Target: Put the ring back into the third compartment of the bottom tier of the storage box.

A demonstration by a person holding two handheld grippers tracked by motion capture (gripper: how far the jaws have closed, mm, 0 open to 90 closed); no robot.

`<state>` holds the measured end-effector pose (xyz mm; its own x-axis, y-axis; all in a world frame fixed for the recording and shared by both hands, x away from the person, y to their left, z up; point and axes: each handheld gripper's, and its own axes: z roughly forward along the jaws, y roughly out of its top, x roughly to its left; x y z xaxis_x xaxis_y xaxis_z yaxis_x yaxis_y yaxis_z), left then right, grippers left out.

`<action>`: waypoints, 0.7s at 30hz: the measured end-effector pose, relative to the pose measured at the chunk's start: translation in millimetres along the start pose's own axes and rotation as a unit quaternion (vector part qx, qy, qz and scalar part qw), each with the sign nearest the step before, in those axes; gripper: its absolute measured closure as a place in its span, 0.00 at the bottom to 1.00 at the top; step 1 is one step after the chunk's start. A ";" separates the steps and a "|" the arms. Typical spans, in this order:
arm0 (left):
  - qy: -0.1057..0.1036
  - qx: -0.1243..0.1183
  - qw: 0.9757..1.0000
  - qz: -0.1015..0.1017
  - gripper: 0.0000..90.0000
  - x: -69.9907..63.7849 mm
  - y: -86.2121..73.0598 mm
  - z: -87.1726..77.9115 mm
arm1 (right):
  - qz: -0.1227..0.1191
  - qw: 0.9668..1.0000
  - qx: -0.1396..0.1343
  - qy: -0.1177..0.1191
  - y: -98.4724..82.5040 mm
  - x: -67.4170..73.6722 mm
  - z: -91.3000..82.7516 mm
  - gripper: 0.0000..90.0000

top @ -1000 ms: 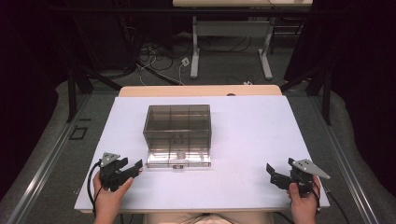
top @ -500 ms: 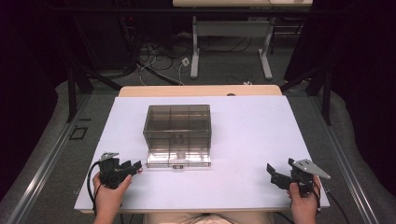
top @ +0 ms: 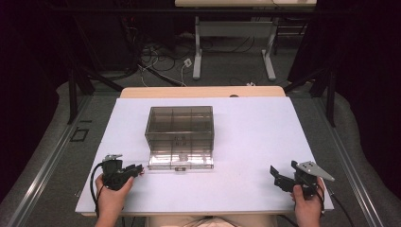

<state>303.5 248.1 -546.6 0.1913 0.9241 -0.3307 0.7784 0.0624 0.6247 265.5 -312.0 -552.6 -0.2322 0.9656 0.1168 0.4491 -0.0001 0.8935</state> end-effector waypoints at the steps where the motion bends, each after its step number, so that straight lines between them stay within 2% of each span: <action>1: 0.001 0.003 1.000 0.001 0.73 0.2 0.1 0.3 | 0.001 1.000 0.001 -0.002 -0.2 -0.1 -0.3 0.14; 12: -0.005 0.008 1.000 -0.009 0.78 0.6 -0.9 3.1 | 0.002 1.000 0.001 0.001 -0.3 -1.6 -0.1 0.15; 15: -0.002 0.017 1.000 -0.003 0.79 0.8 -0.6 3.0 | 0.001 1.000 0.001 0.002 -0.4 -1.2 0.2 0.15; 21: -0.007 0.019 1.000 -0.006 0.82 0.7 -0.7 3.6 | 0.002 1.000 0.002 0.003 -0.6 -1.1 0.2 0.15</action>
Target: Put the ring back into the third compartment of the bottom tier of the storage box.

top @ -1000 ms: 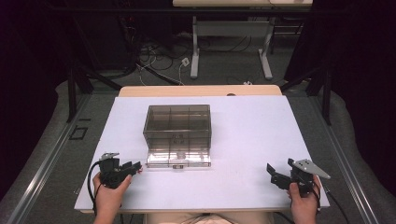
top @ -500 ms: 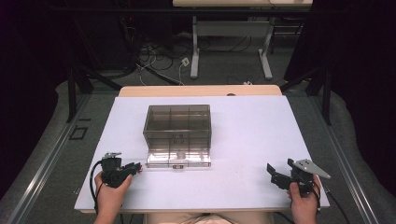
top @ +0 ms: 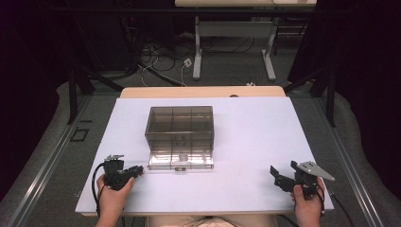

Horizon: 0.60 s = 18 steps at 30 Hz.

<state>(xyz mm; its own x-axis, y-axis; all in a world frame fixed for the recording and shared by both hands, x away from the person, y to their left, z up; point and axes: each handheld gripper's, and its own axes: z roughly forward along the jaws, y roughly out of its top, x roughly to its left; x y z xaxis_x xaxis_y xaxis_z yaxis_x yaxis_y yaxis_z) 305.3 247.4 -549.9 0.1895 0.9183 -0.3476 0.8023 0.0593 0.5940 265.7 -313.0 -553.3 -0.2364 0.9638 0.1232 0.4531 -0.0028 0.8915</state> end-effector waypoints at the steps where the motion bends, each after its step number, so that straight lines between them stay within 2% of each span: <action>1: 0.001 0.000 1.000 0.000 0.83 0.2 0.1 0.0 | 0.000 1.000 0.001 0.000 0.0 -0.2 0.1 0.15; 15: 0.000 0.000 1.000 -0.003 0.84 1.2 0.6 -2.2 | -0.001 1.000 0.001 0.001 0.3 -0.6 -0.6 0.15; 16: 0.003 -0.009 1.000 -0.004 0.84 0.9 0.0 -1.2 | -0.001 1.000 0.001 0.001 0.3 -0.6 -0.6 0.15; 18: 0.000 -0.004 1.000 -0.002 0.84 1.4 0.5 -2.8 | -0.001 1.000 0.001 0.001 0.4 -0.6 -0.7 0.15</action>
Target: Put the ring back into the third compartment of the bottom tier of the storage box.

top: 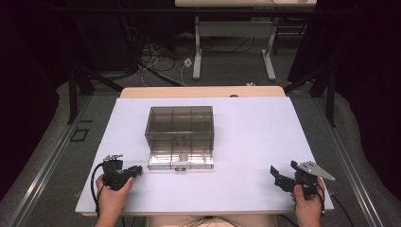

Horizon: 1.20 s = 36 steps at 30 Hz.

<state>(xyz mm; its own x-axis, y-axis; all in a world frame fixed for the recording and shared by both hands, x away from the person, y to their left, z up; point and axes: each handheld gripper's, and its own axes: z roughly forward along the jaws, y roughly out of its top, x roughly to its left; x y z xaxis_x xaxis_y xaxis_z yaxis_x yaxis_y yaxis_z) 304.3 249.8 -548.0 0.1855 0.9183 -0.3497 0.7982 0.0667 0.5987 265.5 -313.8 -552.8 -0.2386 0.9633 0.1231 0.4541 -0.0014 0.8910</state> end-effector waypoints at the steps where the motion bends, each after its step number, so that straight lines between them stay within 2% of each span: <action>1: 0.000 0.000 1.000 0.000 0.84 0.0 0.0 0.0 | 0.000 1.000 0.000 0.000 0.0 0.0 0.0 0.15; 20: -0.003 -0.018 1.000 -0.001 0.84 0.2 0.1 -7.0 | 0.000 1.000 0.004 -0.001 -0.2 -0.6 0.2 0.15; 33: -0.001 -0.055 0.999 -0.004 0.84 -0.5 -0.4 -14.6 | 0.008 1.000 0.001 0.001 -1.3 -0.5 1.6 0.15; 36: -0.003 -0.054 0.999 -0.003 0.84 -0.5 -0.3 -16.5 | 0.007 1.000 0.001 0.000 -1.3 -0.6 1.6 0.15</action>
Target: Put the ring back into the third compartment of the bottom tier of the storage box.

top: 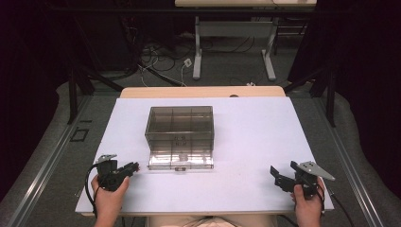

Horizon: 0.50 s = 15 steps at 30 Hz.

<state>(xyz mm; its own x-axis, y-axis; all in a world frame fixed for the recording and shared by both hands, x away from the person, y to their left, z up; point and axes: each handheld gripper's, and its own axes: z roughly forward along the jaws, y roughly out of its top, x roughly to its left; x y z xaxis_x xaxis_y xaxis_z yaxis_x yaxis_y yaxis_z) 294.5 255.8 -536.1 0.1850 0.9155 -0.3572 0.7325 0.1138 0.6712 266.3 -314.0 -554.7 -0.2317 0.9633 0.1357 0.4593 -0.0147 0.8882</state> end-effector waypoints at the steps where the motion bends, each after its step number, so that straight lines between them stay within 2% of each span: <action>1: 0.000 0.000 1.000 0.000 0.84 0.0 0.0 0.0 | 0.000 1.000 0.000 0.000 0.0 -0.1 0.0 0.15; 5: -0.001 -0.011 1.000 0.003 0.84 -1.0 -0.3 -1.2 | 0.001 1.000 0.003 0.001 0.0 -0.2 -0.1 0.15; 6: 0.001 -0.011 1.000 0.010 0.84 -0.6 0.1 -2.1 | 0.001 1.000 0.003 0.001 0.1 -0.2 -0.1 0.15; 15: 0.001 -0.029 0.999 0.013 0.84 -4.9 -0.2 -7.6 | 0.001 1.000 0.003 0.000 -0.1 -0.2 -0.1 0.15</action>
<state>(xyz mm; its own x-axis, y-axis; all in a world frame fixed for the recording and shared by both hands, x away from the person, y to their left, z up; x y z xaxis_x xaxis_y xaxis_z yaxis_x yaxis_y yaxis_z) 288.5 254.2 -529.6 0.2016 0.9195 -0.3374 0.6876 0.1125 0.7173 266.3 -314.2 -554.8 -0.2312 0.9630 0.1386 0.4654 -0.0156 0.8850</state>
